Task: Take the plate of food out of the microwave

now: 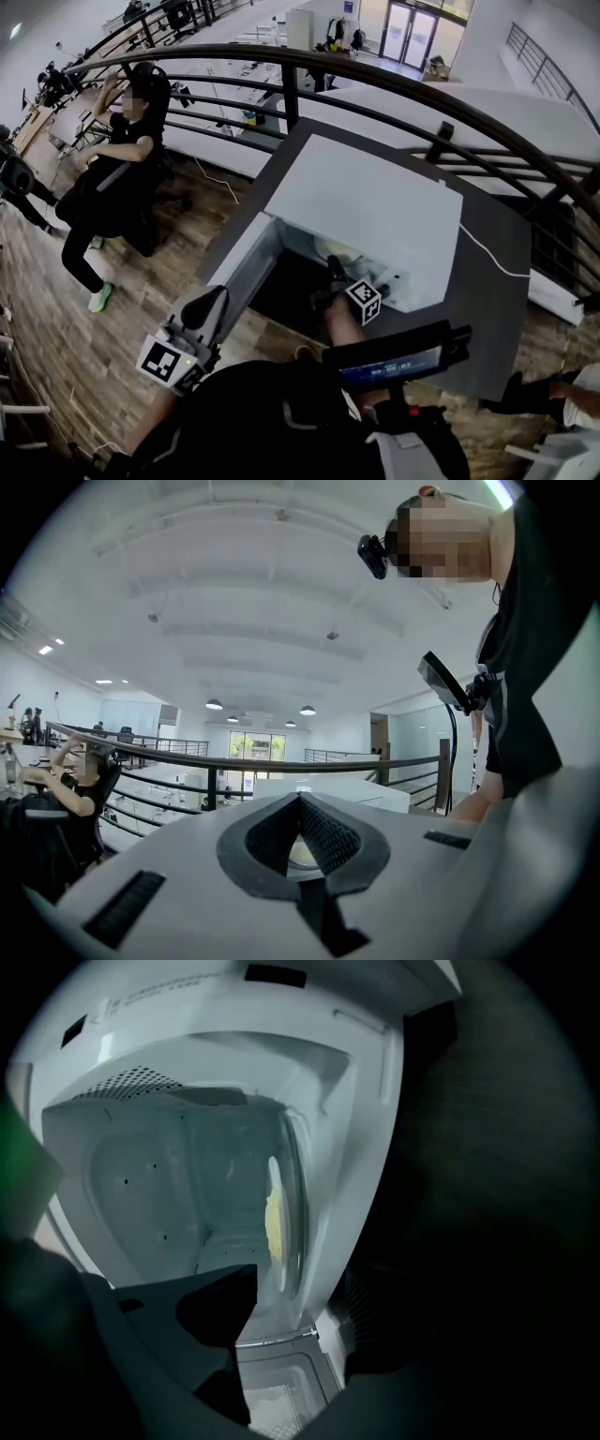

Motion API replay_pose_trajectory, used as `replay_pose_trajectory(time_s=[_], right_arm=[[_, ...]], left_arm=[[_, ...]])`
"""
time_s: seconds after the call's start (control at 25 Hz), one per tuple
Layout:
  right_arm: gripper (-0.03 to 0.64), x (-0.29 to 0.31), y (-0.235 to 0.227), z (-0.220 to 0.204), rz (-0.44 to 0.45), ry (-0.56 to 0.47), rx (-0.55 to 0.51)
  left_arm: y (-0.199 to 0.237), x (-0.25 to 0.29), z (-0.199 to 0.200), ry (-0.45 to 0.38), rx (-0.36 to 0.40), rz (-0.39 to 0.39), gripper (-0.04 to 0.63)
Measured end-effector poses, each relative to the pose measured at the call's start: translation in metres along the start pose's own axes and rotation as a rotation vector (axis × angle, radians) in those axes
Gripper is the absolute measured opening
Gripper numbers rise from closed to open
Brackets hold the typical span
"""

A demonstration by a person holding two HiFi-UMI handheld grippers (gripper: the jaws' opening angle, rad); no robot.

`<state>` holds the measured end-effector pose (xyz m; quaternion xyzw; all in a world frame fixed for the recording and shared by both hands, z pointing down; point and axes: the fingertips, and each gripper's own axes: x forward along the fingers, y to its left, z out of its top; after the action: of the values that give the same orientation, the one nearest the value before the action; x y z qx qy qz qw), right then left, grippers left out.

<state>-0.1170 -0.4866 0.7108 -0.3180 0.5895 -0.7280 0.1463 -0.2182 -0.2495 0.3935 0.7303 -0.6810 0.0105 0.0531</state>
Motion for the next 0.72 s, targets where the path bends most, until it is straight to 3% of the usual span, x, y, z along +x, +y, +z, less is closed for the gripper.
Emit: replay_pose_trajectory(time_s=[0.48,0.72], right_arm=[[0.275,0.015,-0.009,0.005,-0.024,-0.025,0.071],[0.275,0.014,-0.008,0.006,-0.023,-0.038,0.093]], left_arm=[[-0.008,0.006,-0.007,0.029,-0.01,0.004,0.005],[-0.003,-0.004,-0.01,0.06,-0.026,0.051,0.005]])
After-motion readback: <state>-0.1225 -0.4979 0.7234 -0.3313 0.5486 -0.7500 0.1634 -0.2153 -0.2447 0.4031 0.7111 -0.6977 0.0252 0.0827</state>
